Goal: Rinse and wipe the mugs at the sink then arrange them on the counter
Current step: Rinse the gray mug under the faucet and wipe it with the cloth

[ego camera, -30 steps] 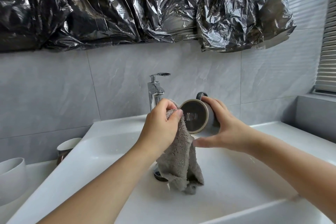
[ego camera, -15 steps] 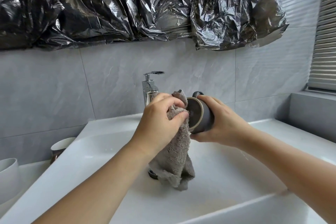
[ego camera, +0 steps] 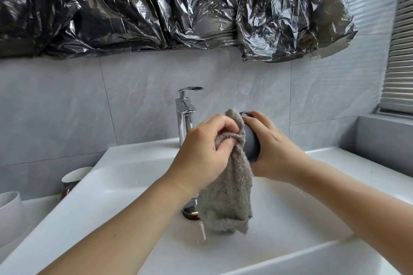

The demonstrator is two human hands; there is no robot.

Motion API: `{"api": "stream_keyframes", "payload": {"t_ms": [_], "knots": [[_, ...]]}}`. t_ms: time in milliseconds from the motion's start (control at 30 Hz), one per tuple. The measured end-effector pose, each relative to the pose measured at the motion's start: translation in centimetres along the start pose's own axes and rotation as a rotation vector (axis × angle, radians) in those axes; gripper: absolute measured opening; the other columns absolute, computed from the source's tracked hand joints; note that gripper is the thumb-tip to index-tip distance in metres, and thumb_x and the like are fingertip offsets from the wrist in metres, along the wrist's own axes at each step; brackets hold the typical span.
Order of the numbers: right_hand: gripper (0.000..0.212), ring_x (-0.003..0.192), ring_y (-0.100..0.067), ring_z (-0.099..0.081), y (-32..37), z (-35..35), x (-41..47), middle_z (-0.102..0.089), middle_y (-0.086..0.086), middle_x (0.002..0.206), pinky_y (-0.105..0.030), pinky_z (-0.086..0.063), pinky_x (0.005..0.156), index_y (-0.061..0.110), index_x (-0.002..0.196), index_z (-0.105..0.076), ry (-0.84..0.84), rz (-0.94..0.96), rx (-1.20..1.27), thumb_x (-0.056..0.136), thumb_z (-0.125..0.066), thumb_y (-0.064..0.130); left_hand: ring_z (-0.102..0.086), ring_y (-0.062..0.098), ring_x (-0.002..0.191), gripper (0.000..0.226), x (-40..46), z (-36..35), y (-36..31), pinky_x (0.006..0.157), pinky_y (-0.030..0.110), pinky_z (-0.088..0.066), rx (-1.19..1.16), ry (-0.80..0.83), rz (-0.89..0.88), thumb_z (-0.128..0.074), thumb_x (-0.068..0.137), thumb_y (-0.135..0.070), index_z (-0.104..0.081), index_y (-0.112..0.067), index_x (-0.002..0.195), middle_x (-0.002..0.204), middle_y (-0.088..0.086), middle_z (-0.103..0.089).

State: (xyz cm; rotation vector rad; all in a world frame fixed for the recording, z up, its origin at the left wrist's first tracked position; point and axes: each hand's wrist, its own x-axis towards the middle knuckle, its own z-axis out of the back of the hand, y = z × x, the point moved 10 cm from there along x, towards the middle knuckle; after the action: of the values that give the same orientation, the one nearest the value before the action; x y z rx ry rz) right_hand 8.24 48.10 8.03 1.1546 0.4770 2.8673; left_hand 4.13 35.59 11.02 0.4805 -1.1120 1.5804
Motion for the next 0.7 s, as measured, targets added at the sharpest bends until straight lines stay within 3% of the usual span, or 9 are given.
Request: {"api": "stream_keyframes", "payload": {"t_ms": [67, 133, 300, 367, 433, 500, 567, 633, 700], "knots": [[0.097, 0.121, -0.01, -0.041, 0.3, -0.3, -0.1, -0.038, 0.004, 0.135, -0.009, -0.028, 0.097, 0.021, 0.138, -0.045, 0.02, 0.027, -0.034, 0.053, -0.081, 0.051, -0.059, 0.002, 0.081, 0.016, 0.1, 0.5, 0.7, 0.077, 0.006, -0.04, 0.091, -0.051, 0.028, -0.067, 0.086, -0.006, -0.065, -0.019, 0.095, 0.09, -0.012, -0.066], [0.096, 0.12, -0.007, -0.038, 0.3, -0.5, -0.2, -0.036, 0.007, 0.135, -0.006, -0.024, 0.094, 0.023, 0.138, -0.044, 0.04, 0.019, -0.059, 0.054, -0.087, 0.039, -0.057, 0.003, 0.077, 0.015, 0.1, 0.9, 1.8, 0.073, 0.007, -0.04, 0.147, -0.057, 0.094, -0.066, 0.087, -0.007, -0.066, -0.02, 0.094, 0.087, -0.012, -0.066], [0.095, 0.123, -0.009, -0.041, -0.5, 0.6, -0.1, -0.04, 0.008, 0.134, -0.017, -0.032, 0.098, 0.024, 0.137, -0.047, -0.037, -0.051, 0.009, 0.053, -0.091, 0.038, -0.047, 0.002, 0.048, 0.008, -0.1, 1.0, 2.3, 0.05, 0.012, -0.03, 0.24, 0.0, 0.168, -0.068, 0.082, -0.018, -0.065, -0.026, 0.081, 0.046, -0.016, -0.046], [0.098, 0.124, -0.01, -0.042, -0.6, 1.0, -0.3, -0.04, 0.007, 0.136, -0.019, -0.032, 0.1, 0.023, 0.138, -0.047, -0.059, -0.069, 0.011, 0.053, -0.092, 0.042, -0.042, 0.006, 0.042, 0.009, -0.3, 0.6, 1.9, 0.047, 0.013, -0.029, 0.212, 0.061, 0.171, -0.069, 0.08, -0.02, -0.065, -0.028, 0.078, 0.042, -0.015, -0.048], [0.099, 0.124, -0.012, -0.045, 0.0, 1.7, -0.8, -0.04, 0.007, 0.135, -0.021, -0.034, 0.101, 0.023, 0.138, -0.046, -0.068, -0.08, 0.01, 0.052, -0.09, 0.048, -0.048, 0.009, 0.045, 0.009, -0.2, 0.7, 1.0, 0.05, 0.018, -0.041, 0.161, 0.113, 0.17, -0.071, 0.078, -0.021, -0.066, -0.028, 0.076, 0.05, -0.016, -0.057], [0.1, 0.122, -0.013, -0.047, 1.4, 2.9, -1.1, -0.04, 0.007, 0.134, -0.024, -0.037, 0.102, 0.024, 0.137, -0.046, -0.072, -0.067, 0.01, 0.05, -0.083, 0.058, -0.064, 0.019, 0.066, 0.003, 0.3, 1.6, -0.1, 0.068, 0.032, -0.053, 0.055, 0.11, 0.197, -0.071, 0.072, -0.027, -0.069, -0.027, 0.074, 0.068, -0.007, -0.069], [0.1, 0.122, -0.016, -0.047, 3.3, 5.2, -1.1, -0.04, 0.004, 0.135, -0.03, -0.041, 0.104, 0.024, 0.136, -0.046, -0.095, -0.028, -0.014, 0.049, -0.081, 0.059, -0.068, 0.014, 0.079, 0.005, 1.1, 3.3, -2.4, 0.078, 0.029, -0.055, -0.024, 0.052, 0.185, -0.067, 0.069, -0.029, -0.07, -0.027, 0.074, 0.077, -0.006, -0.073], [0.1, 0.122, -0.023, -0.048, 5.6, 8.0, -0.8, -0.04, -0.001, 0.137, -0.036, -0.042, 0.106, 0.02, 0.136, -0.047, -0.116, -0.004, -0.047, 0.05, -0.083, 0.053, -0.067, 0.006, 0.077, 0.004, 2.1, 5.4, -5.5, 0.077, 0.022, -0.052, -0.065, -0.03, 0.149, -0.069, 0.071, -0.024, -0.07, -0.026, 0.074, 0.076, -0.01, -0.072], [0.102, 0.122, -0.028, -0.049, 8.3, 10.8, -0.9, -0.041, -0.005, 0.138, -0.039, -0.043, 0.105, 0.017, 0.136, -0.047, -0.14, 0.01, -0.075, 0.049, -0.075, 0.06, -0.064, 0.004, 0.073, 0.006, 3.0, 7.9, -8.8, 0.074, 0.02, -0.051, -0.08, -0.11, 0.13, -0.073, 0.076, -0.017, -0.071, -0.022, 0.075, 0.073, -0.012, -0.07]]}}
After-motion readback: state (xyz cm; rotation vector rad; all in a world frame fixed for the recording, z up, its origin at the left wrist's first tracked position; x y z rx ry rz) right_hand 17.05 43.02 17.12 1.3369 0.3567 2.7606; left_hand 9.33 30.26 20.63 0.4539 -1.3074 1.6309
